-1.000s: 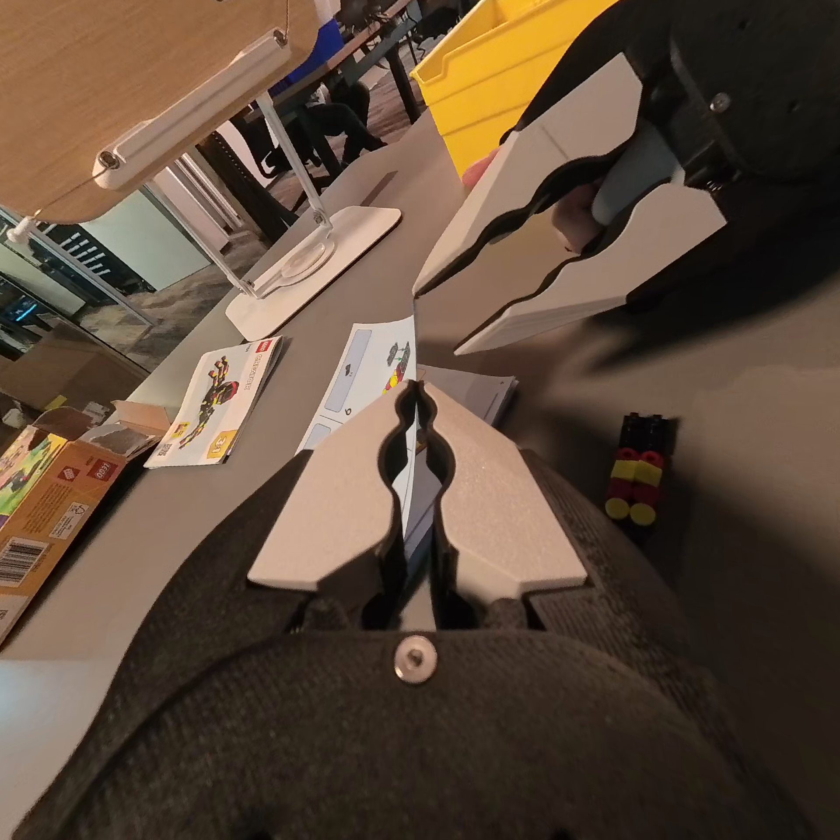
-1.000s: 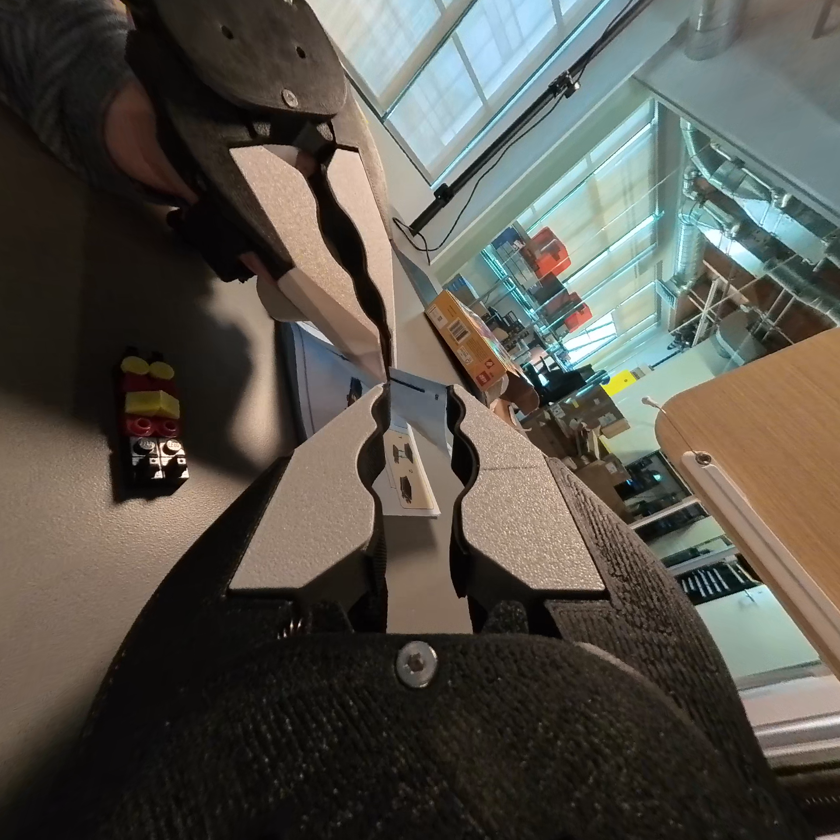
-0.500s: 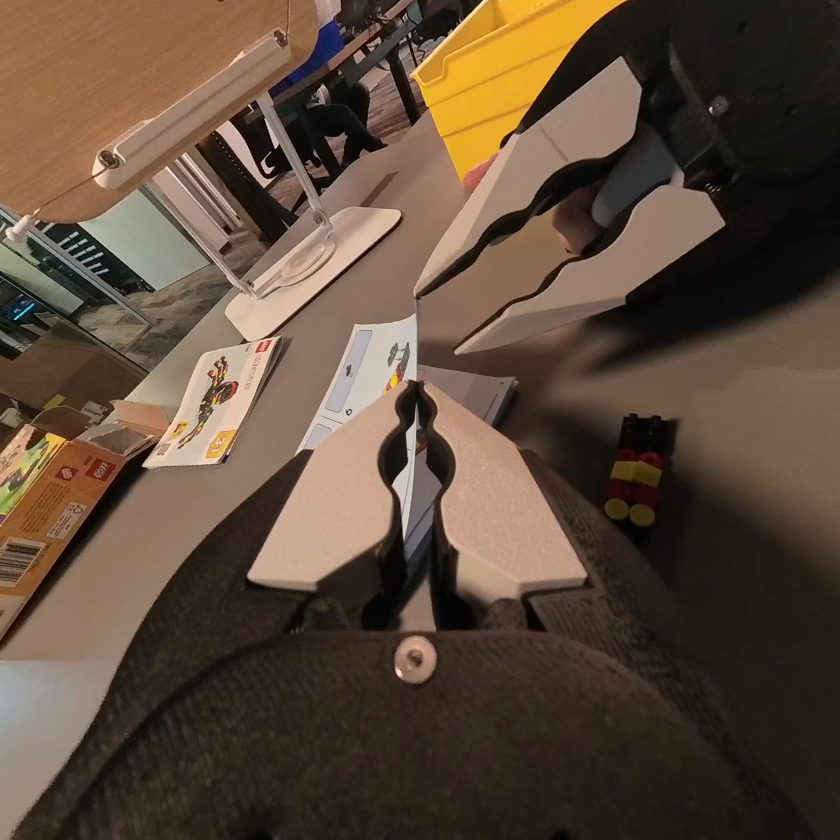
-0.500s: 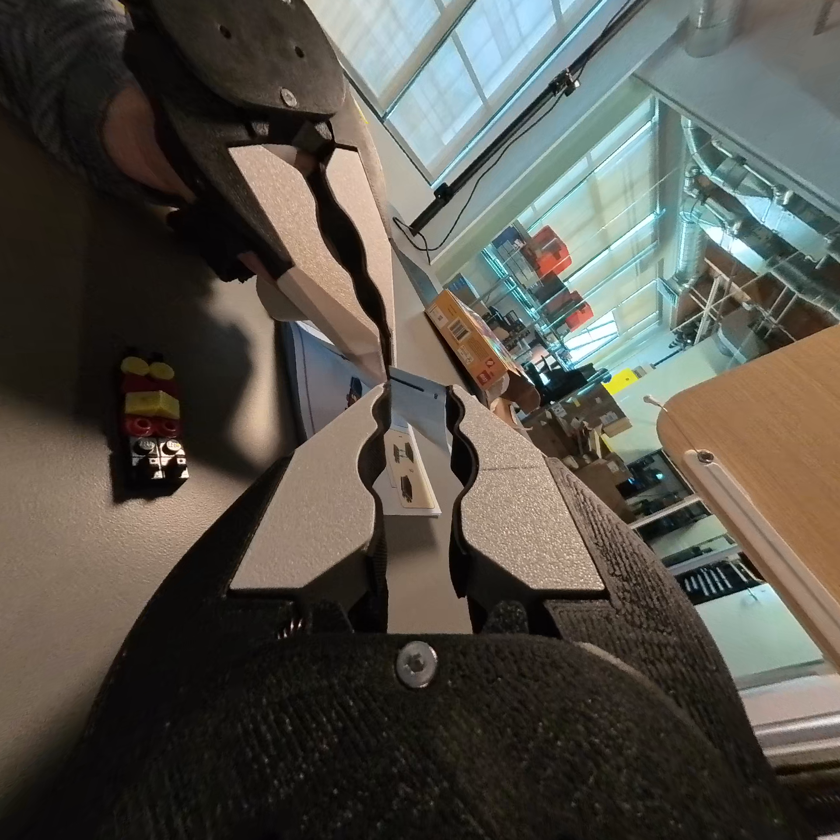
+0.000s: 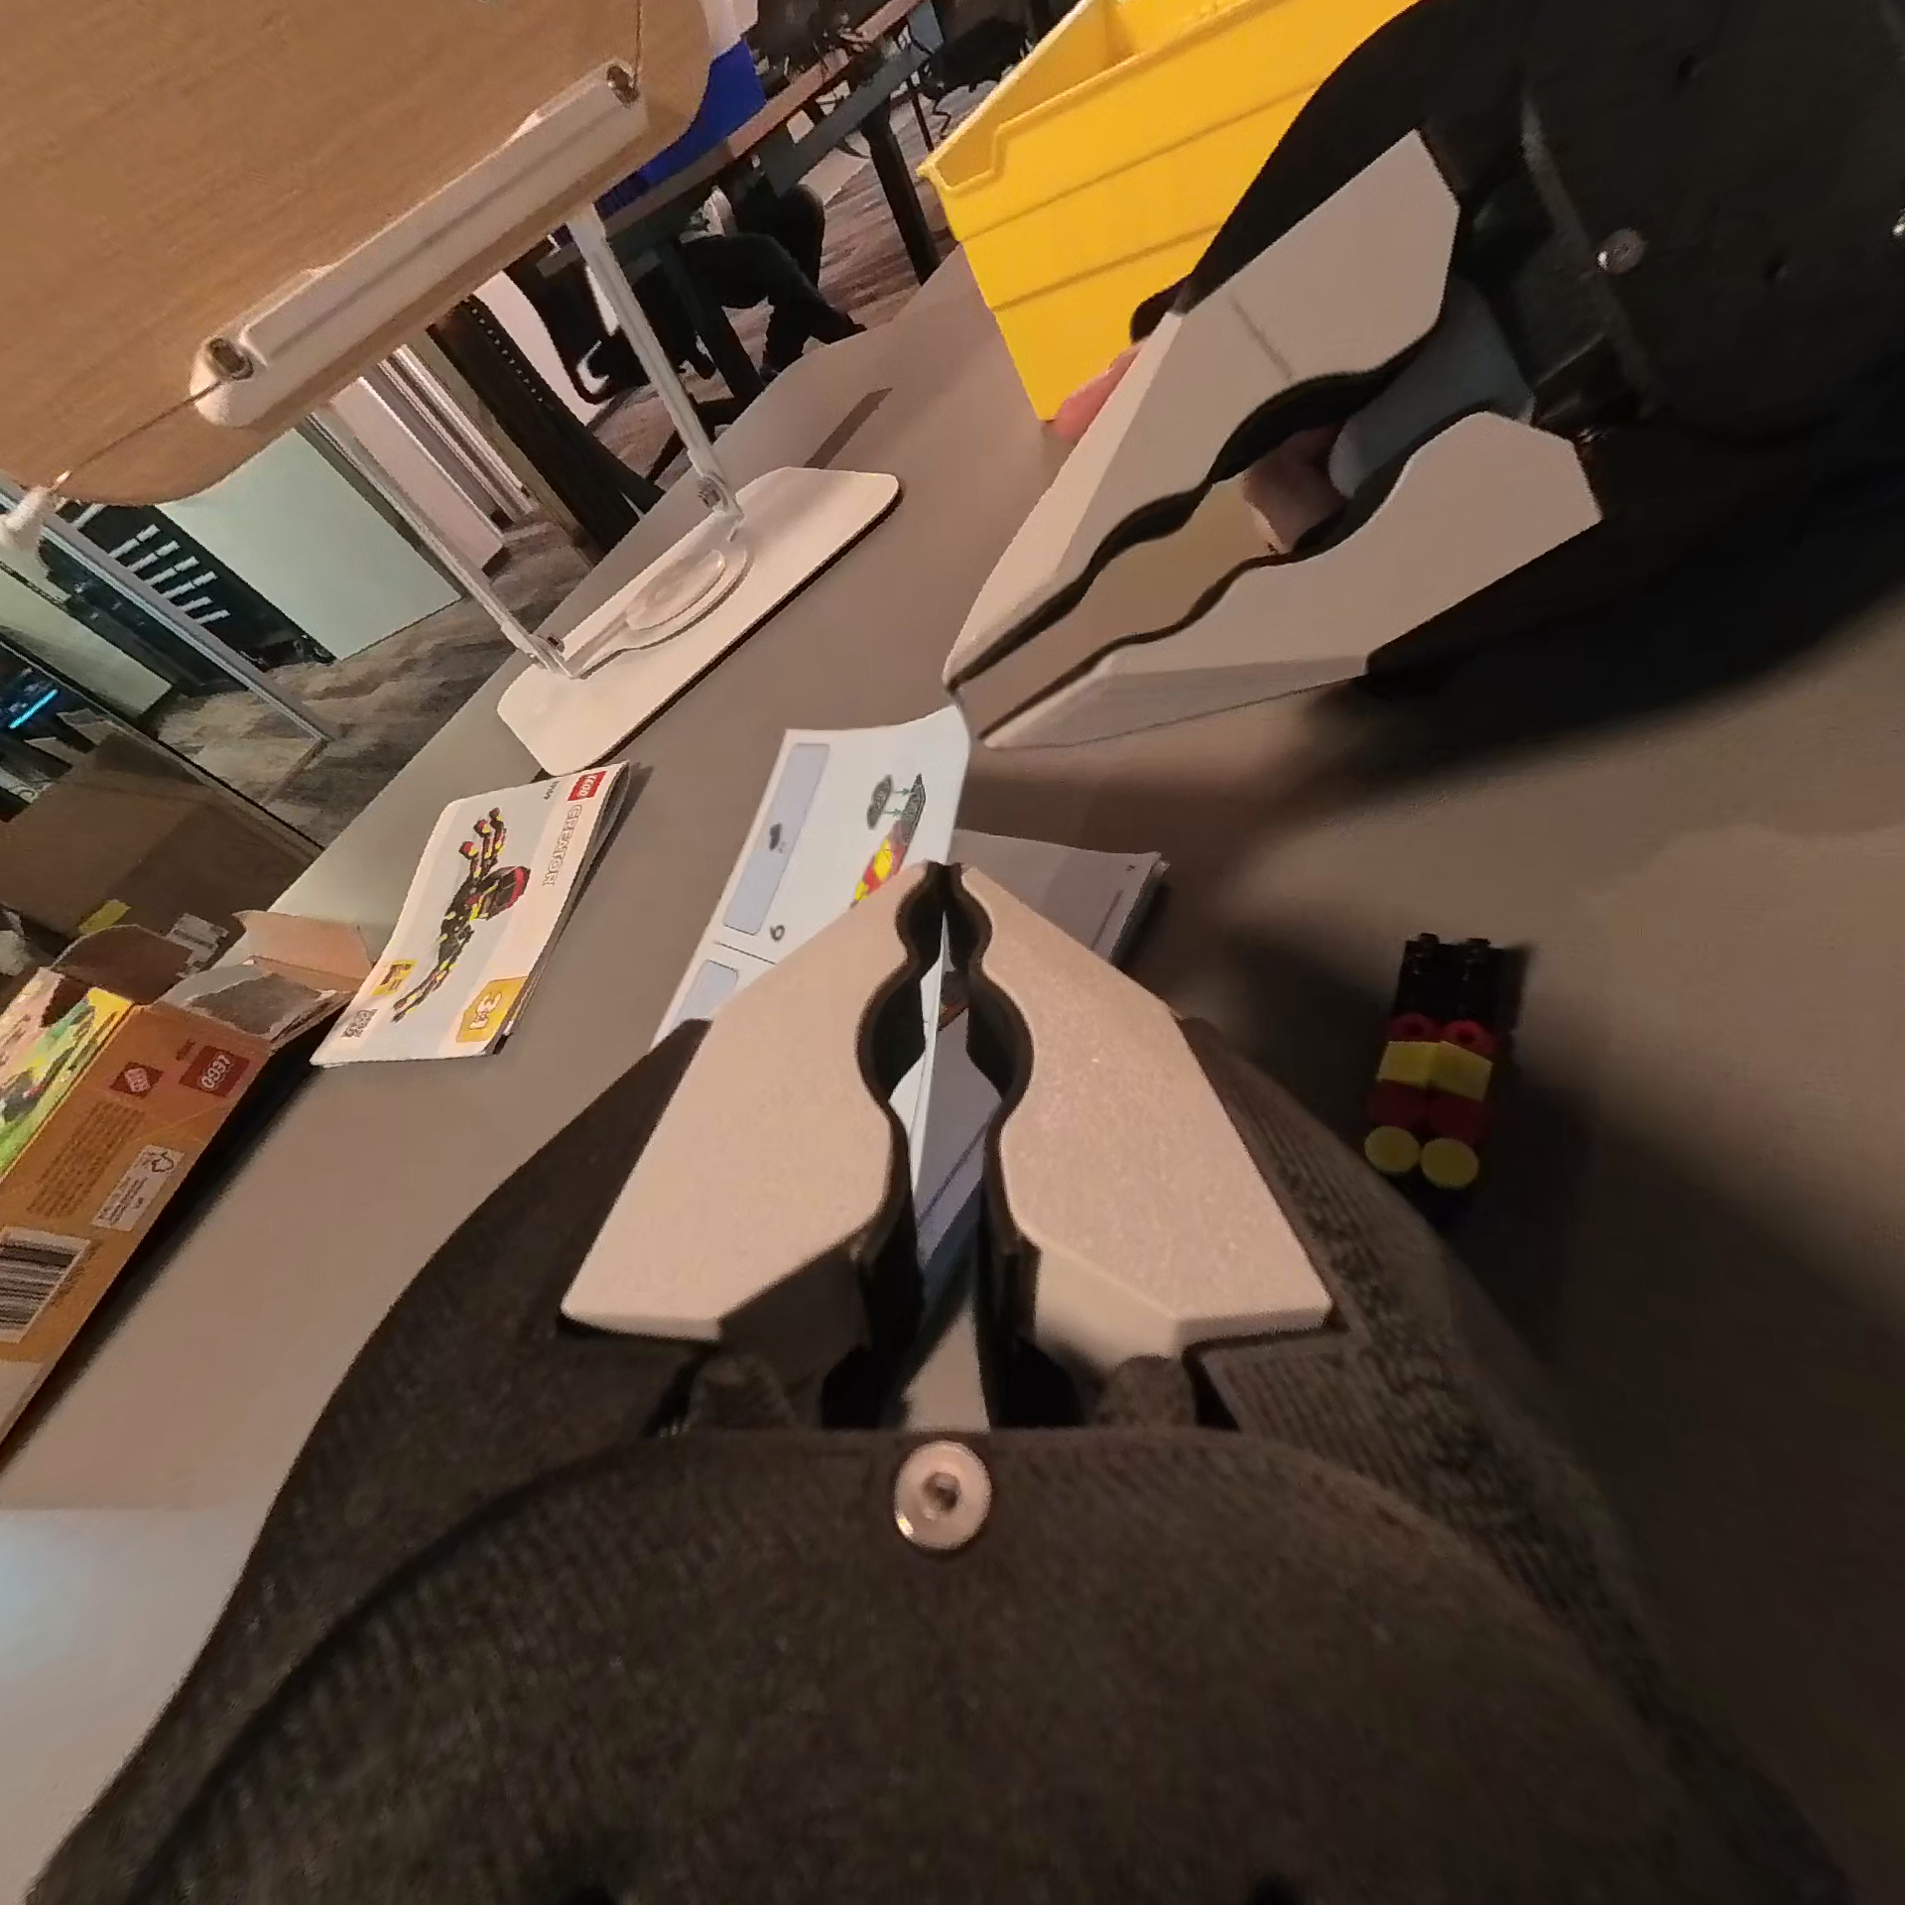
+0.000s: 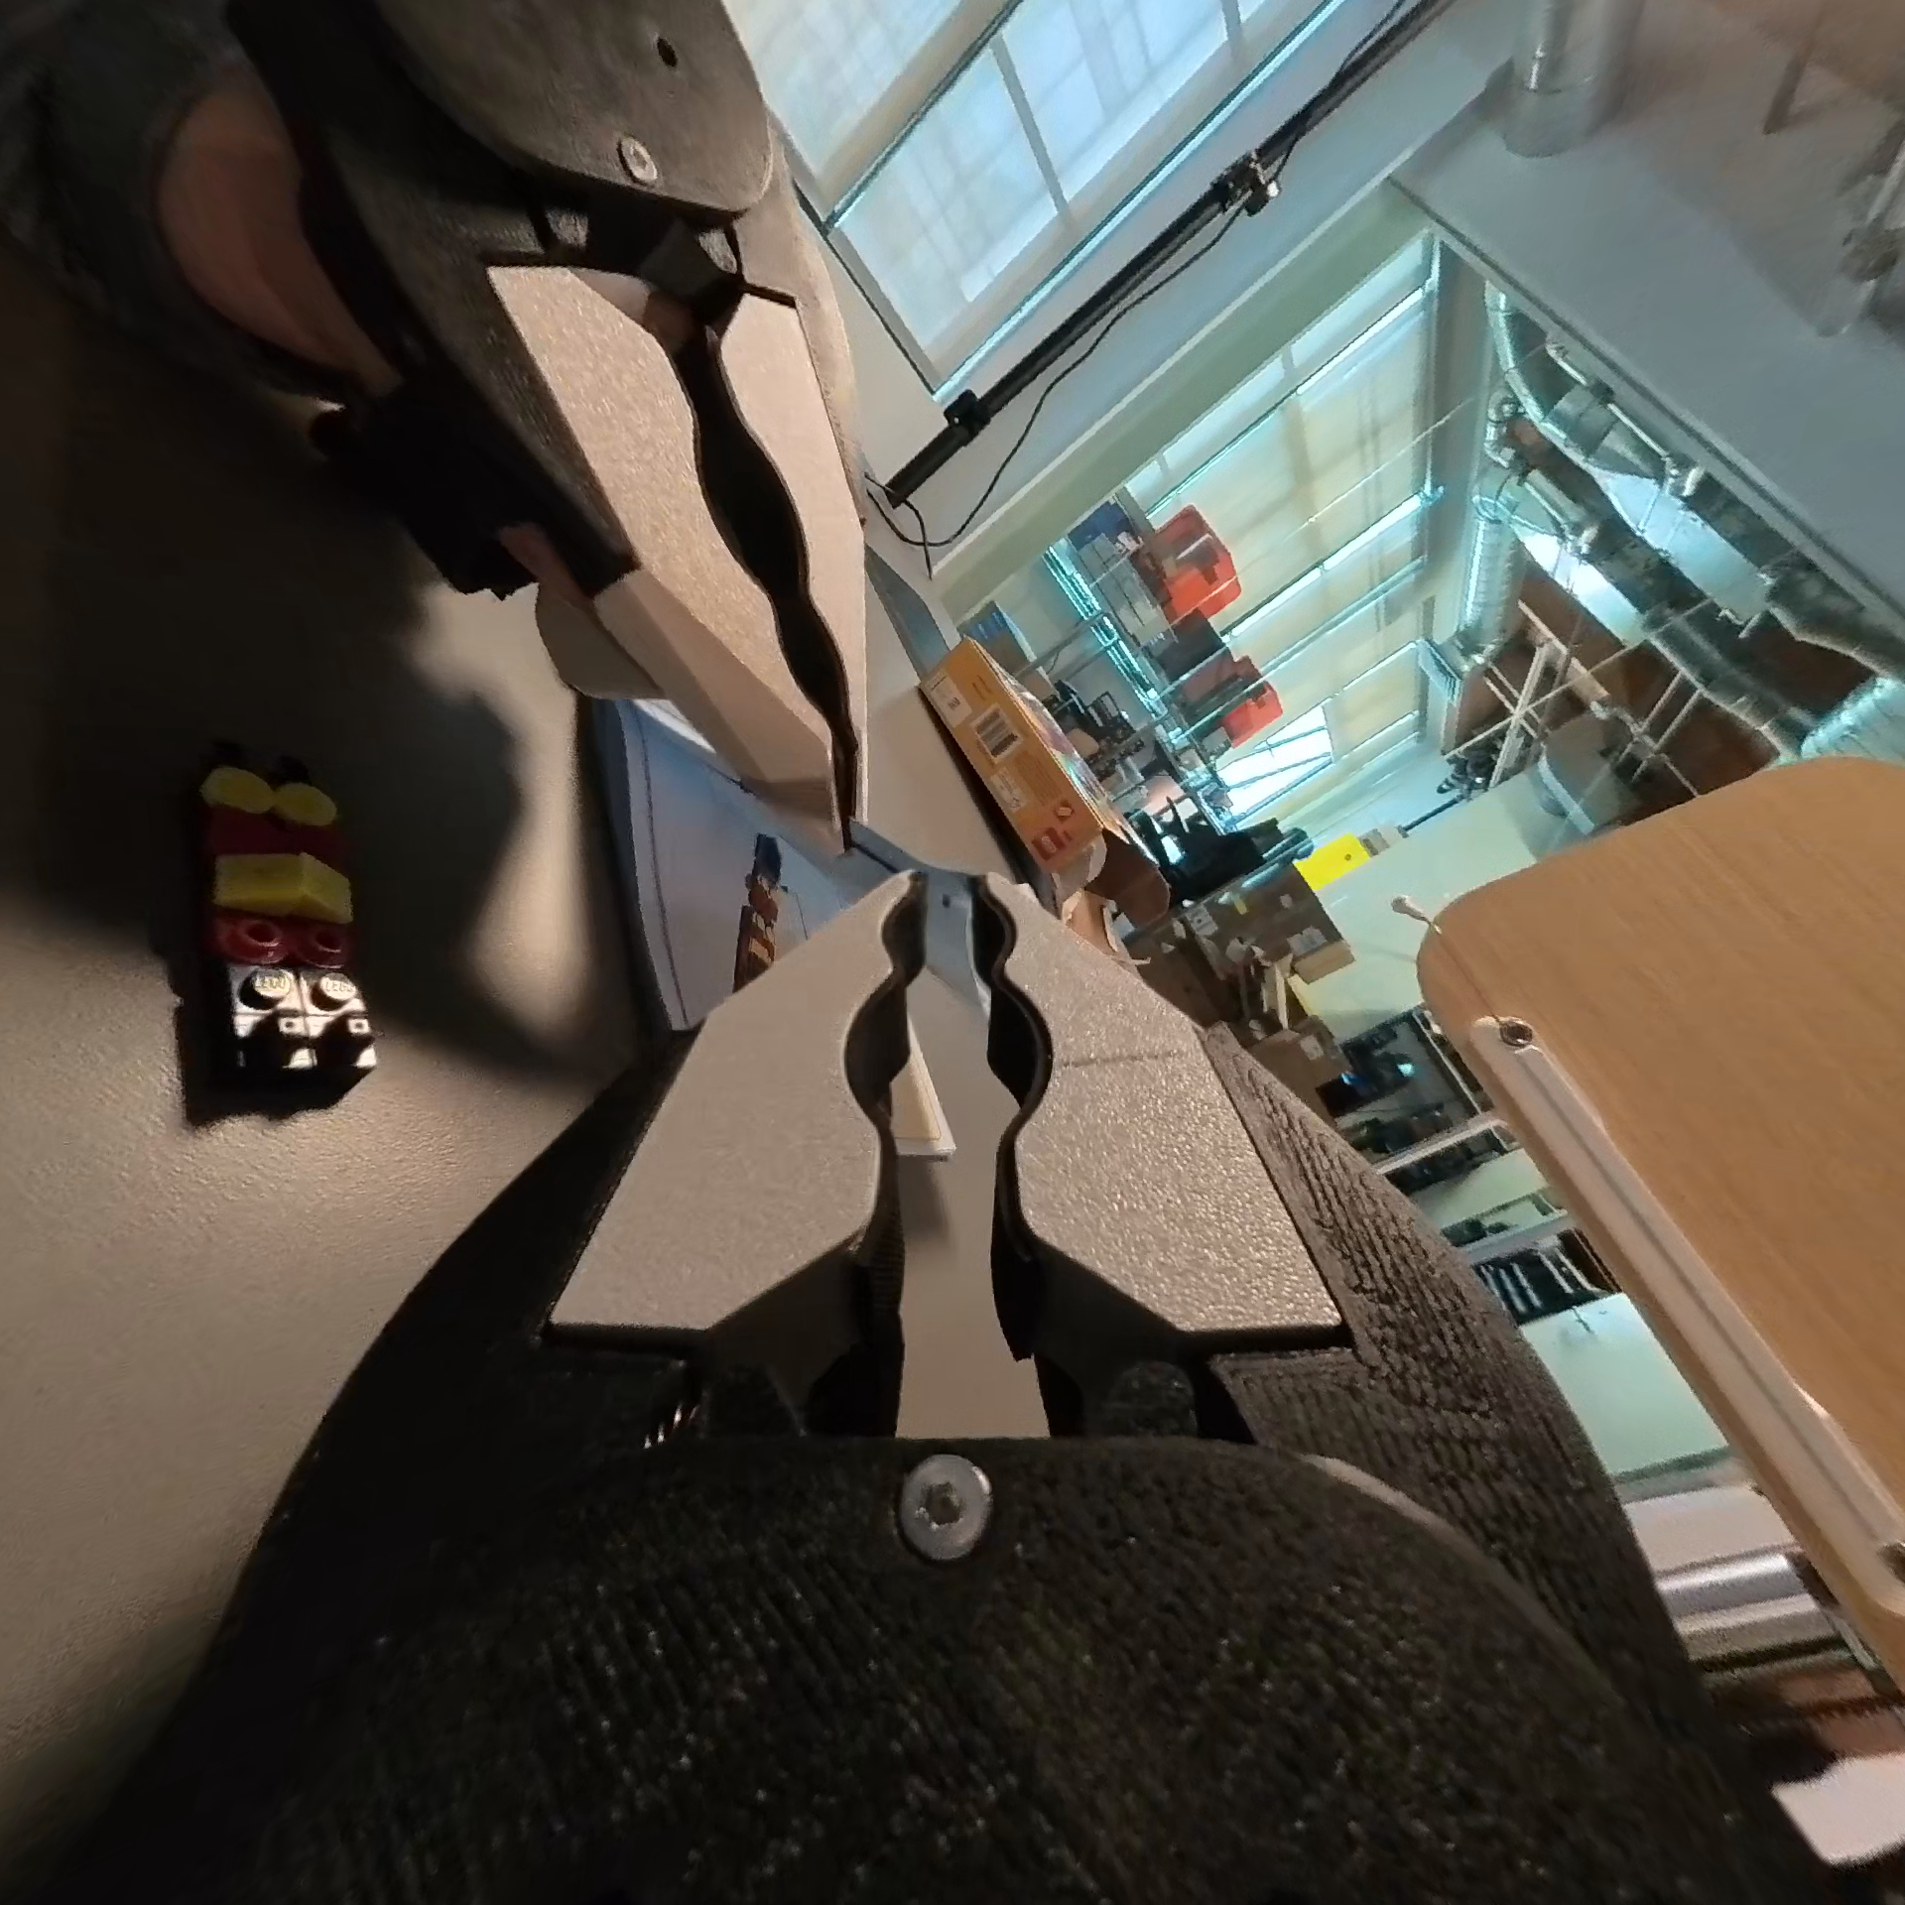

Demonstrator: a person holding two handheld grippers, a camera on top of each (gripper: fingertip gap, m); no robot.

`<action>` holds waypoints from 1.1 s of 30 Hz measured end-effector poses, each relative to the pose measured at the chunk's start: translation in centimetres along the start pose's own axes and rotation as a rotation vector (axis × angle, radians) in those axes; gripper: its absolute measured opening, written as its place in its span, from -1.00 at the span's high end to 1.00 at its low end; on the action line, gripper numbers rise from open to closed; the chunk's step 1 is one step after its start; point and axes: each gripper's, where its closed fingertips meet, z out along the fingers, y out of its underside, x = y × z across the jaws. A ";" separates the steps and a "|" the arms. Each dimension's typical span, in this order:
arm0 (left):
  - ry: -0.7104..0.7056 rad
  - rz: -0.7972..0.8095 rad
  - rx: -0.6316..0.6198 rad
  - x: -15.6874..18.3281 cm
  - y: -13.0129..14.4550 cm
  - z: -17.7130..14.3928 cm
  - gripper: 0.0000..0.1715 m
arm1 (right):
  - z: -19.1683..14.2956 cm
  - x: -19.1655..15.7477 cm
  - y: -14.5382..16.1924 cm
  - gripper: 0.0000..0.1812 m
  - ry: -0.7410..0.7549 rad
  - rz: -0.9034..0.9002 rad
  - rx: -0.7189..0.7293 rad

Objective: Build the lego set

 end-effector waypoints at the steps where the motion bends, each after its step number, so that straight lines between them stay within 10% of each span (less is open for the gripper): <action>1: 0.000 0.007 -0.001 0.1 0.0 0.0 1.00 | 0.0 0.0 0.1 0.94 0.000 -0.003 -0.005; 33: -0.008 -0.049 0.007 -0.5 0.0 -0.1 1.00 | 0.0 -0.3 0.1 0.84 -0.033 0.047 -0.002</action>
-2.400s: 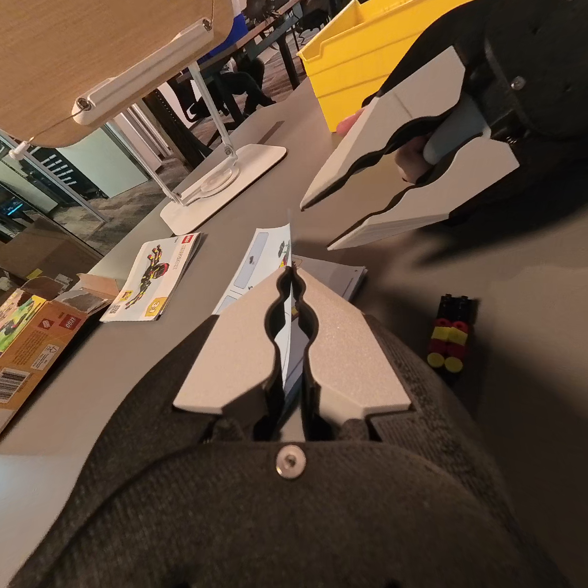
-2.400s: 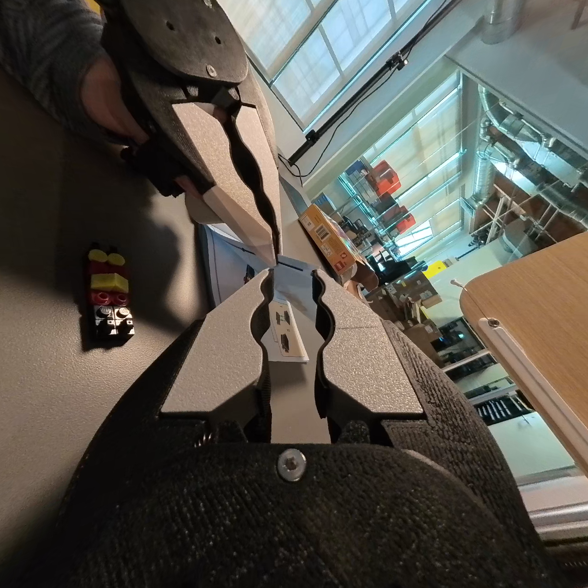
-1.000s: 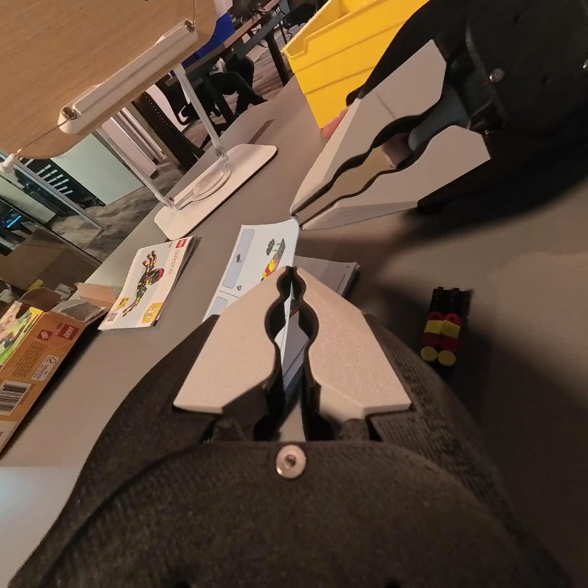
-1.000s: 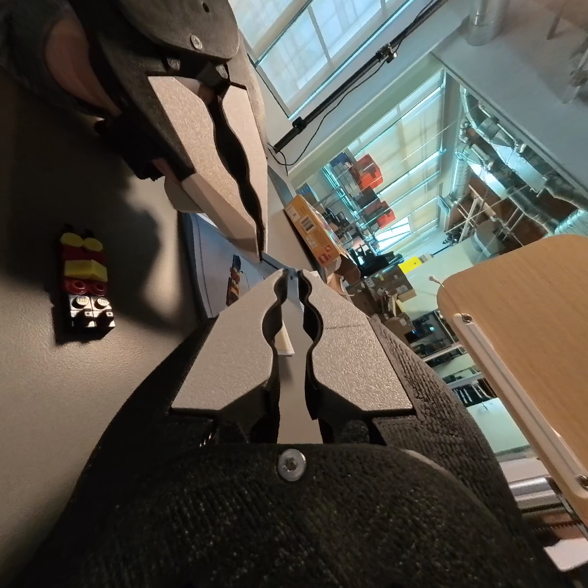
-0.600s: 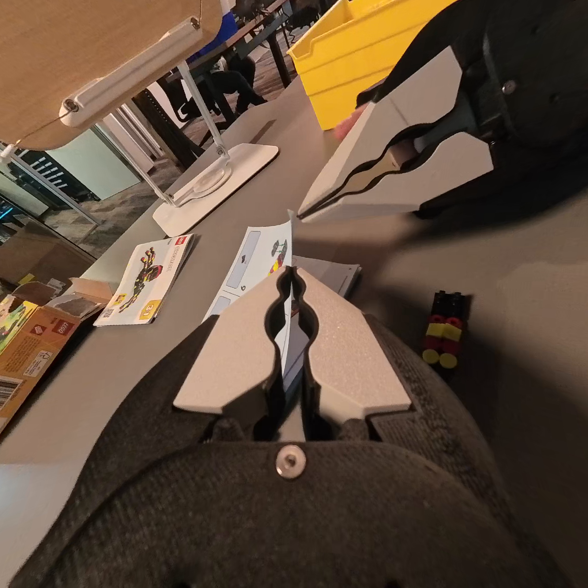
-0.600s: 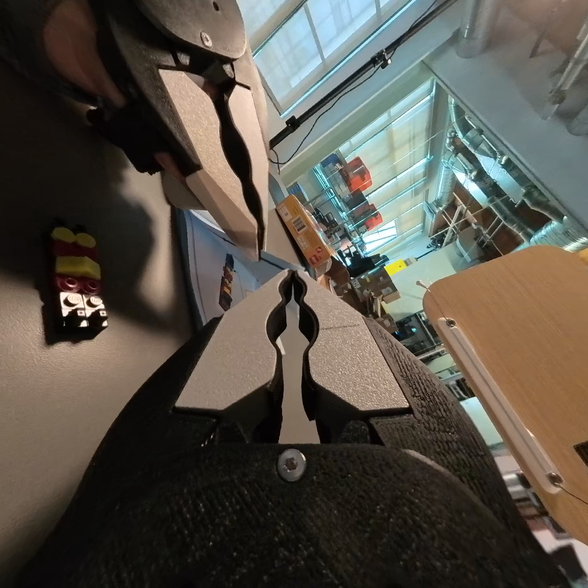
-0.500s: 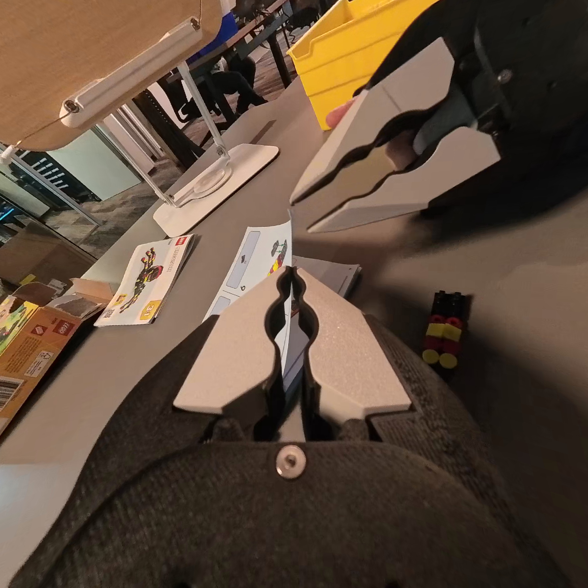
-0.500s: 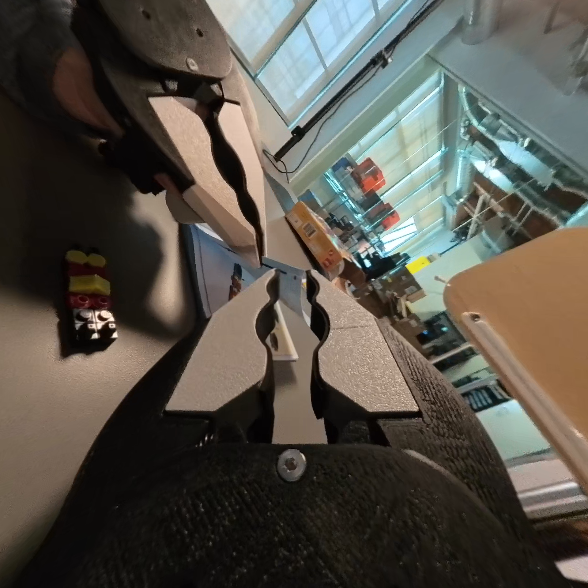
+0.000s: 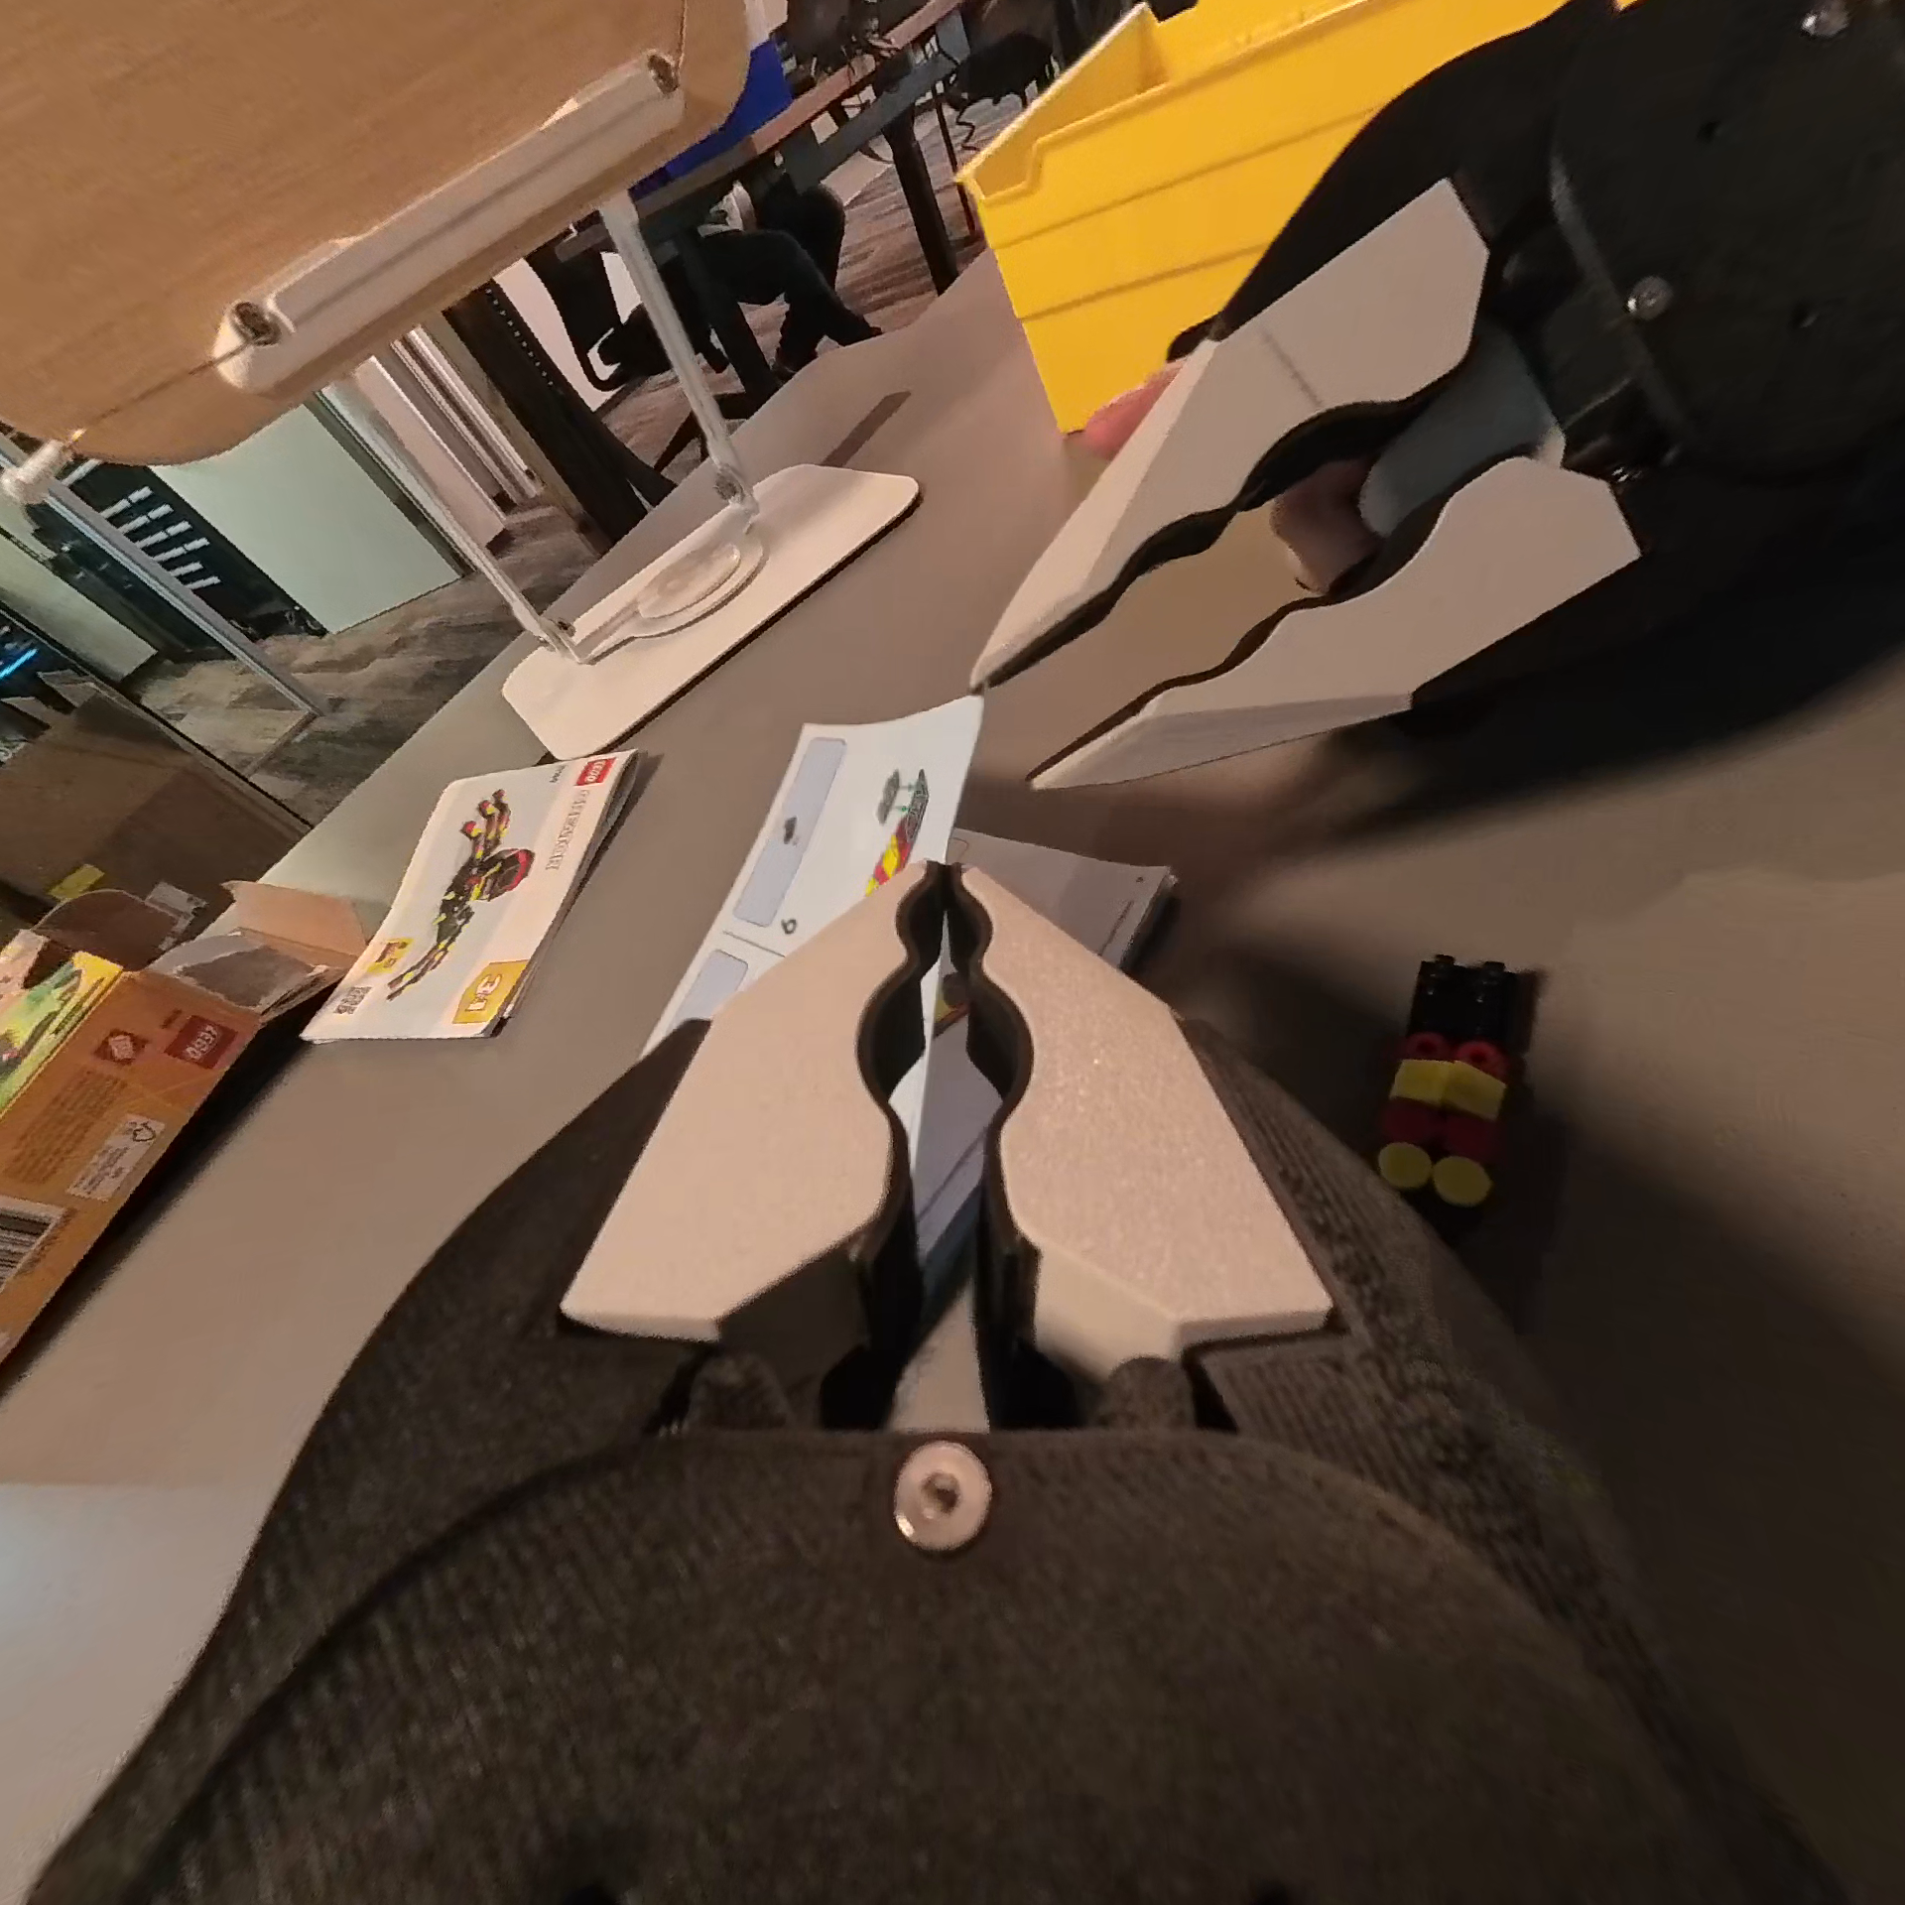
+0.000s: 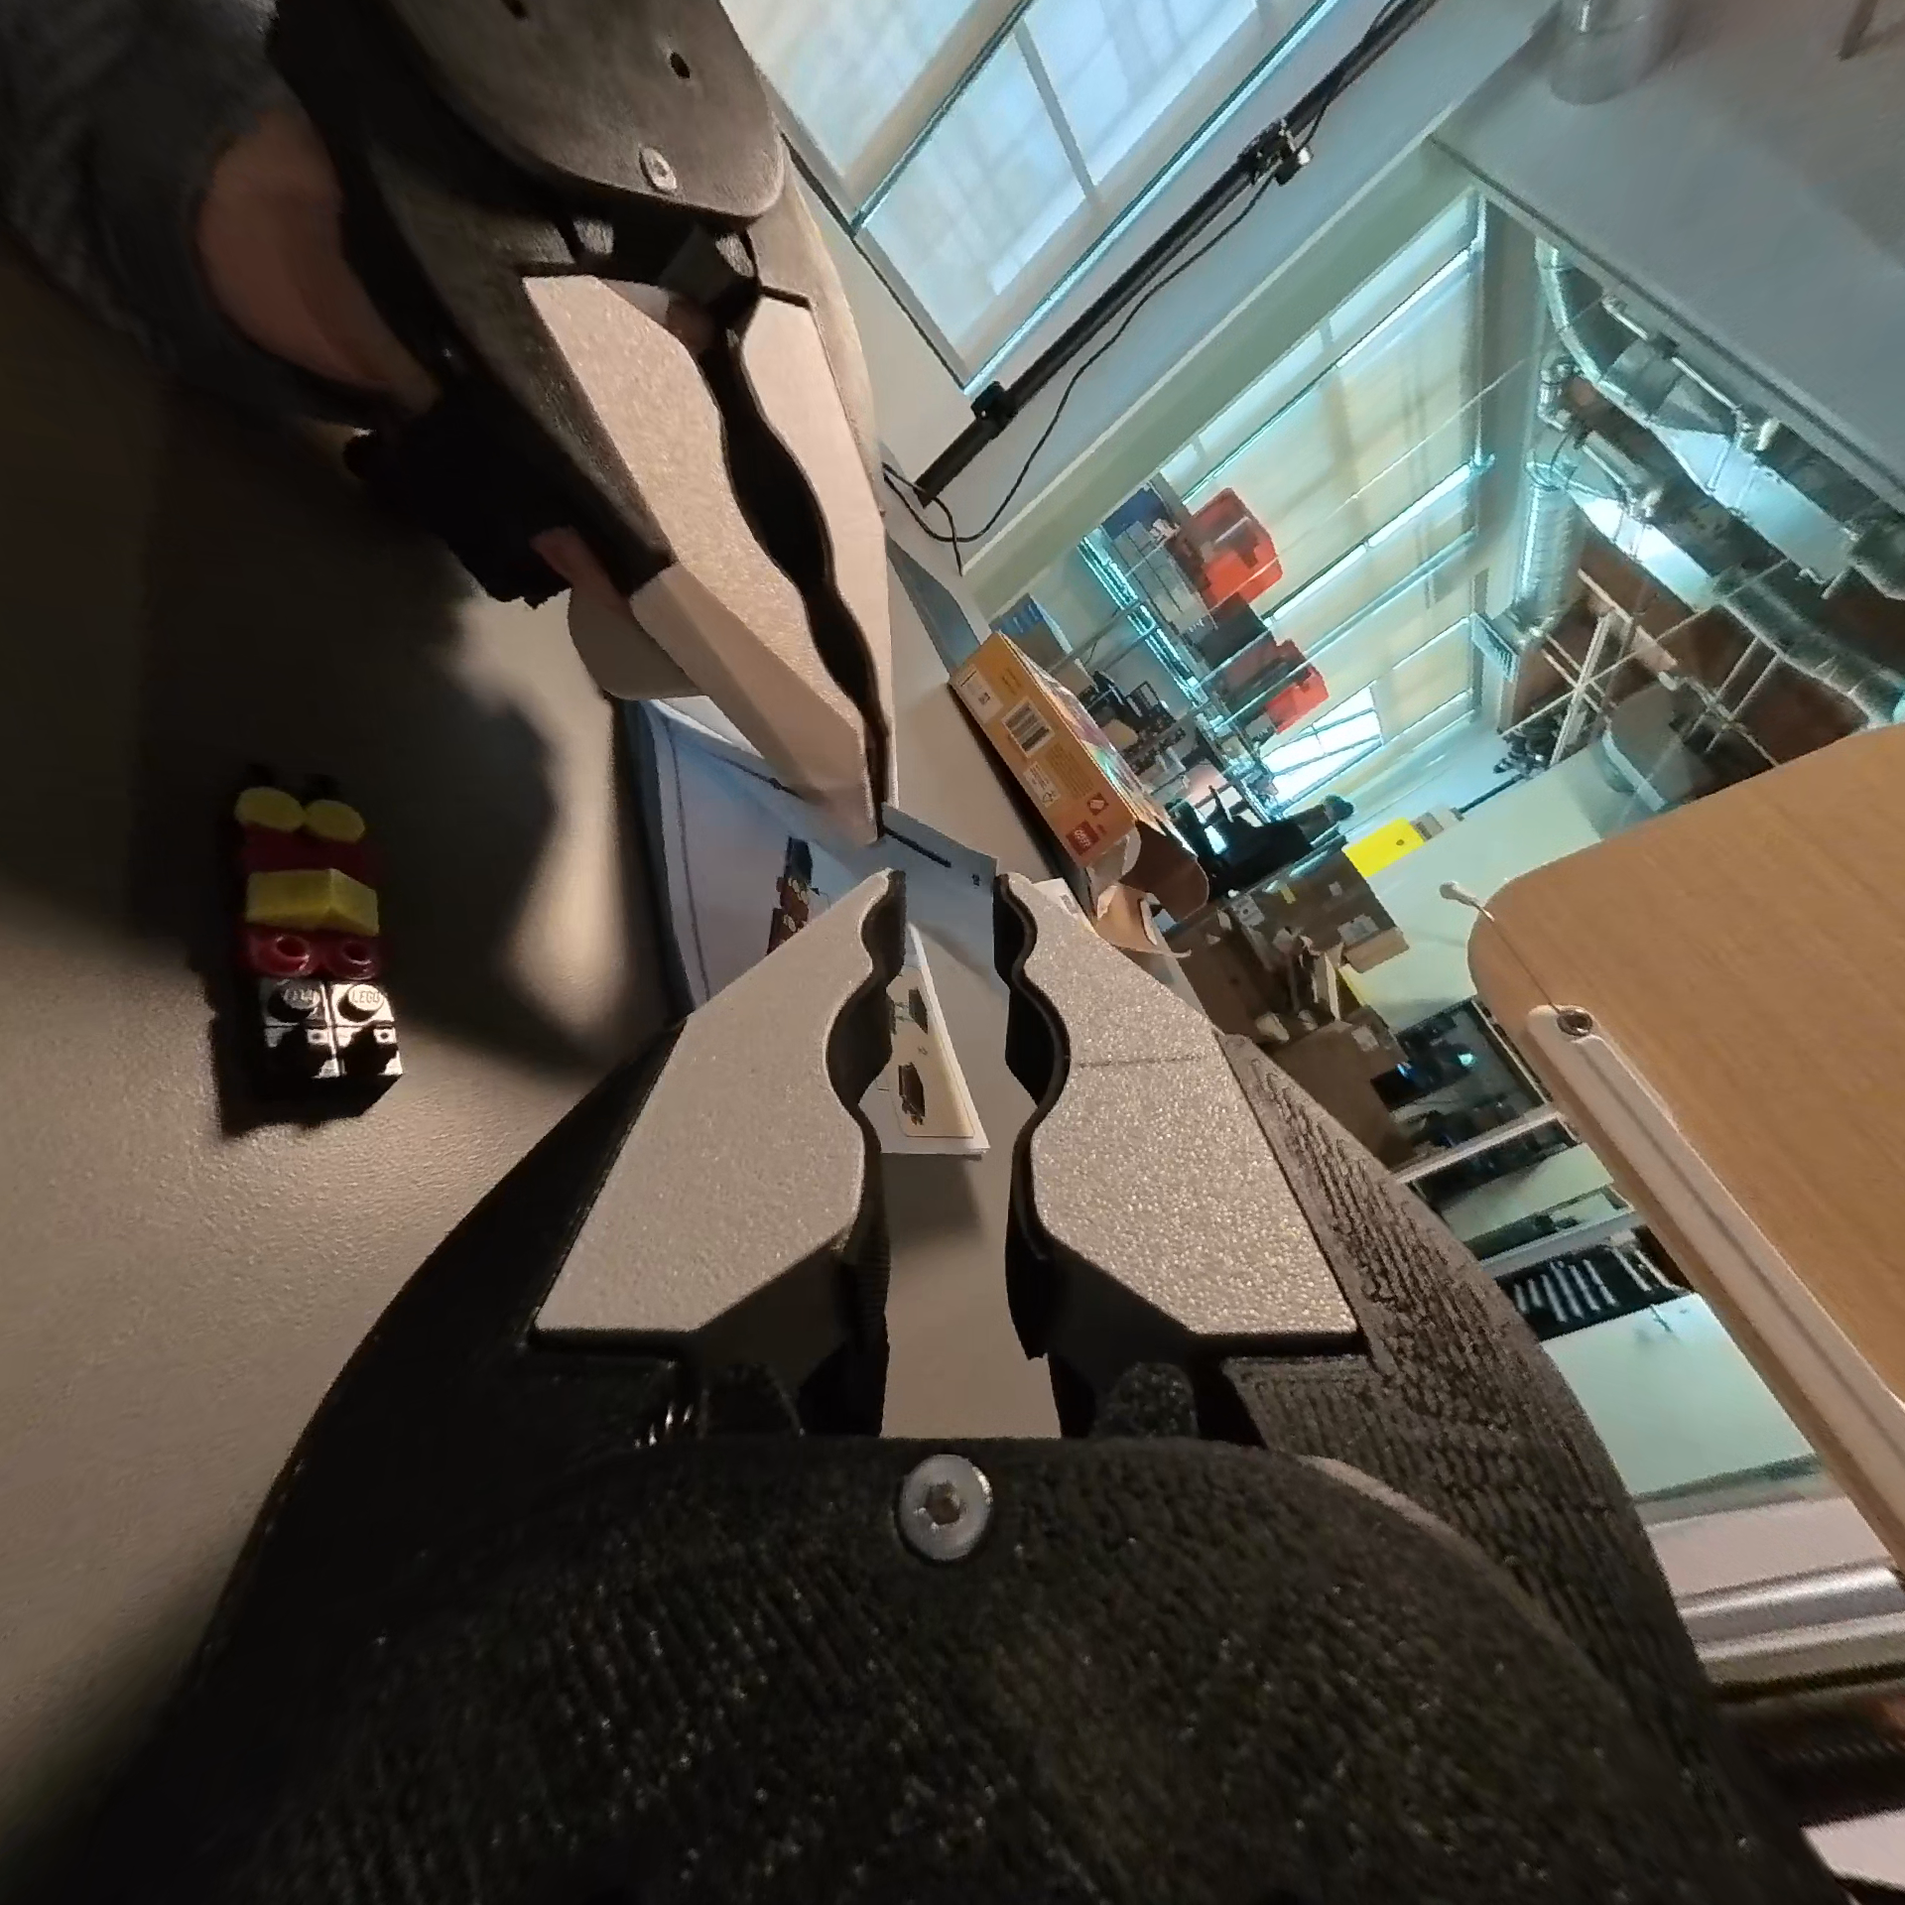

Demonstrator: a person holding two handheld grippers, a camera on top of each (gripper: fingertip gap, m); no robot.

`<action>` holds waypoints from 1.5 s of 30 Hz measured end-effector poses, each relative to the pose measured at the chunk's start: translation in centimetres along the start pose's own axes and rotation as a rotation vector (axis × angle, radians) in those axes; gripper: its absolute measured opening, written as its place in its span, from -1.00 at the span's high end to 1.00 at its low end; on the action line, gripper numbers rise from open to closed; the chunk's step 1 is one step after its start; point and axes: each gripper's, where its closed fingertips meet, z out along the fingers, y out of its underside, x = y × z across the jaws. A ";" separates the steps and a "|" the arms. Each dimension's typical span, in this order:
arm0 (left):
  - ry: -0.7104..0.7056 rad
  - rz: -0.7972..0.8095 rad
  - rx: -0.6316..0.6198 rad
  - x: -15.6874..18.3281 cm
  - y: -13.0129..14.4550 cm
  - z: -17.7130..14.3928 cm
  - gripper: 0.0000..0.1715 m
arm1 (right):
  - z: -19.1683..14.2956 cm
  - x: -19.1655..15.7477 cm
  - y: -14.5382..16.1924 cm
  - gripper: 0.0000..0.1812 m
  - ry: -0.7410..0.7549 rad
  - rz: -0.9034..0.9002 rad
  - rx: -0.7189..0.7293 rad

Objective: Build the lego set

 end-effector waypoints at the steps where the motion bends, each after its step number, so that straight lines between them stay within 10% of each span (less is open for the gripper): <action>1: 0.000 -0.003 0.001 0.0 0.0 0.0 1.00 | 0.0 0.0 0.0 0.84 0.001 -0.002 0.001; 45: 0.178 0.030 0.092 3.3 -1.6 -0.4 0.97 | 0.0 0.4 0.1 1.00 0.050 -0.078 -0.017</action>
